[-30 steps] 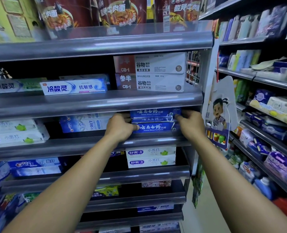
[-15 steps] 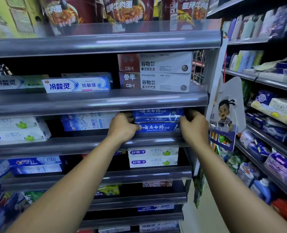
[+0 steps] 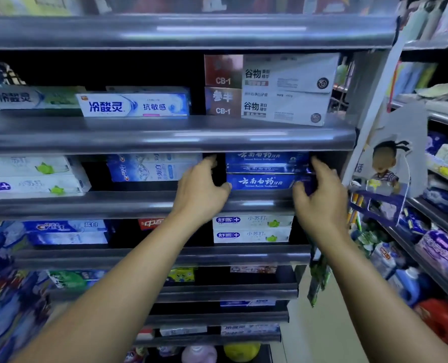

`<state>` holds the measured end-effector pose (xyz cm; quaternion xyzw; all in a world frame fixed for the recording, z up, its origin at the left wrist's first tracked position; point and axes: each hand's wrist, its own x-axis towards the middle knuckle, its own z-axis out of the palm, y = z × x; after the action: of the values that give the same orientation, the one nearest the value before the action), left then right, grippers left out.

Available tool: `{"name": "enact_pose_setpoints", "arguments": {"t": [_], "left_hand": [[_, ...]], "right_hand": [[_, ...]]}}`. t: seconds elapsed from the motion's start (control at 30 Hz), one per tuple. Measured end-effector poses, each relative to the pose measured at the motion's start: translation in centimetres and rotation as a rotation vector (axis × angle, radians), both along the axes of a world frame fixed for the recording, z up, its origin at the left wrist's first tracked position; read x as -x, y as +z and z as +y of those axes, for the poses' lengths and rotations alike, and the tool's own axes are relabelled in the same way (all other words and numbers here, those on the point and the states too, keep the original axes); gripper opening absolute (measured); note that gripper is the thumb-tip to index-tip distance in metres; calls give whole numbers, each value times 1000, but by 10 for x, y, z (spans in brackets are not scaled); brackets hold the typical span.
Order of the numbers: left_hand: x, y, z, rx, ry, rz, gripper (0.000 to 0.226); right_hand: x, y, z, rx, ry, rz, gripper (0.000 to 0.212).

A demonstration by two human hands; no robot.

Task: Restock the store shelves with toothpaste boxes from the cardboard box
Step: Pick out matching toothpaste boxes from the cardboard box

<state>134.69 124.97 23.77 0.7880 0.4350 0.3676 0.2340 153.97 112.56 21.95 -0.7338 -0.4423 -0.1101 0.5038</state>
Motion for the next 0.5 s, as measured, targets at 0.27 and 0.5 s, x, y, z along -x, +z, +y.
{"name": "enact_pose_setpoints", "arguments": {"t": [0.27, 0.5], "left_hand": [[122, -143, -54, -265, -75, -146, 42], [242, -353, -103, 492, 9, 86, 46]], "right_hand": [[89, -128, -47, 29, 205, -9, 33], [177, -308, -71, 561, 298, 444, 21]]}}
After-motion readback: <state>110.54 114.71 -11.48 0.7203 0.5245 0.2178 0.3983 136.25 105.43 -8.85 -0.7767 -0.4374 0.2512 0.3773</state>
